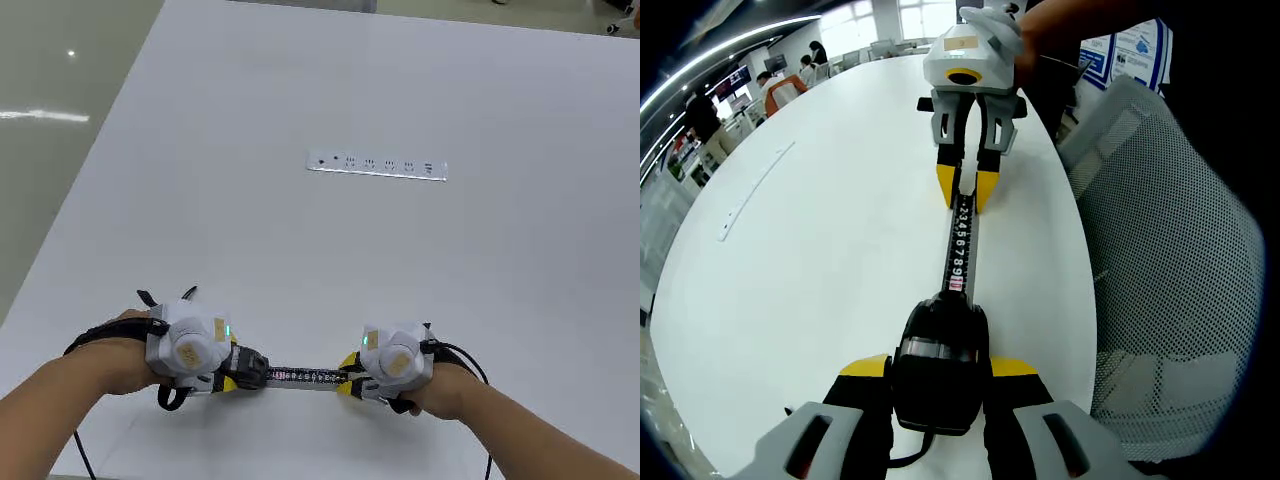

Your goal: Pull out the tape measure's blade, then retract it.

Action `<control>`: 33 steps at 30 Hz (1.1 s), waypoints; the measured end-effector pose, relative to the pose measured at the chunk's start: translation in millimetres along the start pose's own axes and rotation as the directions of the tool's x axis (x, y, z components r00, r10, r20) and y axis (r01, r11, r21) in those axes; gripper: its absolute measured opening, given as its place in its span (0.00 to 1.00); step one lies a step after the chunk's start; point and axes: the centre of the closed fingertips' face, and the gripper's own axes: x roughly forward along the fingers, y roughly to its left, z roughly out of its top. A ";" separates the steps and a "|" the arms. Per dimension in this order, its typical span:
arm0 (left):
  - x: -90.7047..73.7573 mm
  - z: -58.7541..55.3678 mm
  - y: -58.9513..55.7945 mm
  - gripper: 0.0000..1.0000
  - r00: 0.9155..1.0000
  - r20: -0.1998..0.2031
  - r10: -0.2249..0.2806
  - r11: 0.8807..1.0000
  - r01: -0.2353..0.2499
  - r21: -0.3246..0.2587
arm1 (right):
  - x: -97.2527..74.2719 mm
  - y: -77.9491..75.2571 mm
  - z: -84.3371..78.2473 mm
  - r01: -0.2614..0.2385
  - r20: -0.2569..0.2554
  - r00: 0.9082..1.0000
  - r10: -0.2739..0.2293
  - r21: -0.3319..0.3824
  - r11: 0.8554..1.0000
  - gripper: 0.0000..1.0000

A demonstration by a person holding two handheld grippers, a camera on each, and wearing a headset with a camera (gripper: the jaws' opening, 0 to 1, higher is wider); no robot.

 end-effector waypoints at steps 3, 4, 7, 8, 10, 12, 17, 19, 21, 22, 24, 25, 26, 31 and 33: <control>-0.4 0.3 -0.1 0.31 1.000 0.002 0.000 1.000 0.000 -0.002 | -1.0 -0.8 -1.6 0.002 -0.001 1.000 -0.002 0.000 1.000 0.13; -0.5 0.1 -0.1 0.31 1.000 0.002 0.000 1.000 0.000 -0.001 | -1.7 -0.7 -2.2 0.002 -0.002 1.000 -0.002 0.000 1.000 0.13; -0.3 0.2 -0.2 0.31 1.000 0.002 -0.001 1.000 0.001 -0.001 | -3.0 -1.1 -3.6 0.003 -0.005 1.000 -0.003 0.001 1.000 0.13; -0.3 0.2 -0.3 0.31 1.000 0.002 -0.002 1.000 0.002 -0.001 | -3.6 -1.1 -4.1 0.003 -0.005 1.000 -0.003 0.001 1.000 0.13; -0.2 0.2 -0.4 0.31 1.000 0.003 -0.002 1.000 0.002 -0.001 | -4.3 -1.1 -5.3 0.005 -0.008 1.000 -0.005 0.002 1.000 0.13; -0.1 0.2 -0.4 0.31 1.000 0.005 -0.003 1.000 0.003 -0.001 | -4.8 -0.7 -6.3 0.005 -0.009 1.000 -0.005 0.003 1.000 0.13; 0.1 0.4 -0.4 0.31 1.000 0.006 -0.003 1.000 0.003 0.000 | -6.1 -1.4 -8.3 0.006 -0.014 1.000 -0.006 0.003 1.000 0.13; 0.1 0.4 -0.5 0.31 1.000 0.005 -0.003 1.000 0.003 0.001 | -7.1 -1.7 -9.1 0.007 -0.016 1.000 -0.007 0.005 1.000 0.13; 0.2 0.4 -0.3 0.31 1.000 0.006 -0.003 1.000 0.003 0.002 | -7.6 -1.9 -9.8 0.007 -0.015 1.000 -0.007 0.007 1.000 0.13; 0.3 0.3 -0.2 0.31 1.000 0.006 -0.003 1.000 0.003 0.002 | -8.1 -1.9 -10.5 0.008 -0.016 1.000 -0.007 0.008 1.000 0.13; 0.5 0.2 -0.1 0.31 1.000 0.006 -0.003 1.000 0.003 0.003 | -9.0 -2.1 -11.5 0.009 -0.017 1.000 -0.009 0.010 1.000 0.13; 0.6 0.1 -0.1 0.31 1.000 0.006 -0.002 1.000 0.002 0.004 | -9.3 -2.3 -11.7 0.009 -0.017 1.000 -0.009 0.010 1.000 0.13; 0.6 0.1 0.0 0.31 1.000 0.006 -0.003 1.000 0.003 0.004 | -9.6 -2.6 -12.0 0.009 -0.017 1.000 -0.009 0.011 1.000 0.13; 0.4 0.3 0.1 0.31 1.000 0.005 -0.003 1.000 0.003 0.002 | -12.0 -4.4 -15.2 0.011 -0.020 1.000 -0.011 0.008 1.000 0.13; 0.5 0.3 0.2 0.31 1.000 0.005 -0.003 1.000 0.003 0.002 | -12.8 -4.5 -16.5 0.012 -0.020 1.000 -0.012 0.007 1.000 0.13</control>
